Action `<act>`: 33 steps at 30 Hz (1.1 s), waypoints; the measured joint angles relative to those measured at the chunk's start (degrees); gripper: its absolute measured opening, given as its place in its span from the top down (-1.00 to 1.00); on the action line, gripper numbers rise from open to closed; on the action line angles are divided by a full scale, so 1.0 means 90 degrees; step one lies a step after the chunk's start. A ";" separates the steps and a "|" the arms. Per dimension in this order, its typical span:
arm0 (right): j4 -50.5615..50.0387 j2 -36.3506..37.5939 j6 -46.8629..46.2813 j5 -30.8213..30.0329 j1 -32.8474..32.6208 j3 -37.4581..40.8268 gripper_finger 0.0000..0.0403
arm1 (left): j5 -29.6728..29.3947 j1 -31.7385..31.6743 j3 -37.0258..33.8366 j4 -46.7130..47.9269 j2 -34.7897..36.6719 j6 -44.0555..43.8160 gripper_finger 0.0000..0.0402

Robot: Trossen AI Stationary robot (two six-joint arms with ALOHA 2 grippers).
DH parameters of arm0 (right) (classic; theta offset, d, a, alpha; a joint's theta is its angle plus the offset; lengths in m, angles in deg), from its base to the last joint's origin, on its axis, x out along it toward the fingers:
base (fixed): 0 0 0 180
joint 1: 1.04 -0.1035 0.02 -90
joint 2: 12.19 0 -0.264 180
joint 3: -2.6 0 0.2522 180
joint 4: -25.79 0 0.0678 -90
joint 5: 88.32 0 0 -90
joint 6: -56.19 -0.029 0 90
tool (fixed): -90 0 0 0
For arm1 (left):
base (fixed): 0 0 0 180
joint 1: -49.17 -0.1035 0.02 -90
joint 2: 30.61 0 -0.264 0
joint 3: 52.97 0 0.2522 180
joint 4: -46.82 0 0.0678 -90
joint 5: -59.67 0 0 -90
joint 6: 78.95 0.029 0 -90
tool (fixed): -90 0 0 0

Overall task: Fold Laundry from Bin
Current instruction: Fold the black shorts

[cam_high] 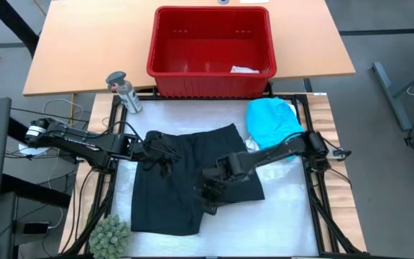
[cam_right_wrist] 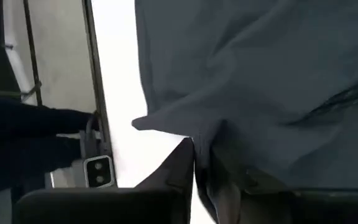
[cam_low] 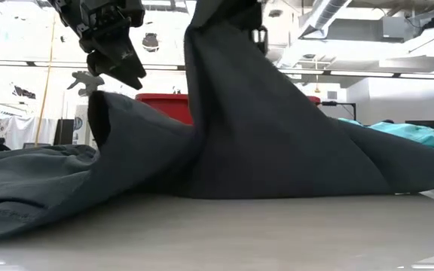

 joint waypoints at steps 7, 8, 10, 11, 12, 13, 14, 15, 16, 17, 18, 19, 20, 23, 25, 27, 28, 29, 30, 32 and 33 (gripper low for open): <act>-0.0064 -0.0053 0.0941 0.0602 0.0606 0.0000 0.30 | -0.0195 0.0000 -0.0001 0.0045 0.0000 0.0069 -0.04; -0.0072 -0.0047 0.1028 0.0675 0.0676 0.0000 0.21 | -0.0194 0.0000 -0.0002 0.0056 0.0000 0.0070 -0.04; -0.0147 0.0018 0.1076 0.0880 0.0790 0.0000 0.04 | -0.0194 0.0000 -0.0002 0.0148 0.0001 0.0104 -0.04; -0.0238 0.0075 0.1041 0.1005 0.0837 0.0000 -0.04 | -0.0196 0.0000 -0.0002 0.0206 0.0000 0.0119 -0.04; -0.0379 0.0148 0.0951 0.1103 0.0864 0.0000 -0.11 | -0.0196 0.0000 -0.0002 0.0275 0.0000 0.0119 -0.04; -0.0591 0.0231 0.0882 0.1126 0.0837 0.0000 -0.16 | -0.0193 0.0000 -0.0002 0.0346 0.0000 0.0112 -0.04; -0.0854 0.0317 0.0849 0.1073 0.0750 0.0000 -0.19 | -0.0191 0.0000 -0.0002 0.0417 0.0002 0.0080 -0.04; -0.1141 0.0392 0.0874 0.0896 0.0597 0.0000 -0.21 | -0.0163 0.0000 -0.0002 0.0497 0.0002 0.0068 -0.04; -0.1413 0.0447 0.0917 0.0675 0.0392 0.0000 -0.21 | -0.0148 0.0000 -0.0002 0.0576 0.0001 0.0062 -0.04; -0.1651 0.0484 0.0961 0.0387 0.0139 0.0000 -0.21 | -0.0143 0.0000 -0.0002 0.0632 0.0000 0.0061 -0.04; -0.1828 0.0487 0.0978 0.0104 -0.0160 0.0000 -0.21 | -0.0138 0.0000 -0.0002 0.0660 0.0000 0.0059 -0.04; -0.1931 0.0486 0.0969 -0.0189 -0.0479 0.0000 -0.20 | -0.0123 0.0000 -0.0002 0.0680 0.0001 0.0058 -0.04; -0.1994 0.0468 0.0912 -0.0559 -0.0812 0.0003 -0.19 | -0.0121 0.0000 -0.0002 0.0693 0.0002 0.0060 -0.04; -0.1832 0.0454 0.0637 -0.1585 -0.1755 0.0034 -0.19 | -0.0120 0.0000 -0.0002 0.0692 0.0002 0.0066 -0.04; -0.1466 0.0495 0.0365 -0.2279 -0.2225 0.0223 -0.19 | -0.0111 0.0000 -0.0002 0.0695 0.0002 0.0066 -0.04; -0.1306 0.0474 0.0115 -0.2661 -0.2536 0.0433 -0.19 | -0.0084 0.0000 -0.0002 0.0695 0.0002 0.0064 -0.04; -0.1243 0.0455 0.0036 -0.2745 -0.2629 0.0550 -0.19 | -0.0073 0.0000 -0.0002 0.0688 0.0002 0.0061 -0.04; -0.1078 0.0452 -0.0034 -0.2757 -0.2663 0.0712 -0.19 | -0.0071 0.0000 -0.0002 0.0676 0.0002 0.0061 -0.04; -0.0804 0.0462 -0.0139 -0.2749 -0.2658 0.0904 -0.19 | -0.0070 0.0000 -0.0002 0.0674 0.0002 0.0061 -0.04; -0.0213 0.0474 -0.0280 -0.2746 -0.2621 0.1273 -0.19 | -0.0053 0.0000 -0.0002 0.0674 0.0002 0.0061 -0.04; 0.0022 0.0471 -0.0269 -0.2729 -0.2603 0.1448 -0.19 | -0.0053 0.0000 -0.0002 0.0676 0.0002 0.0061 -0.04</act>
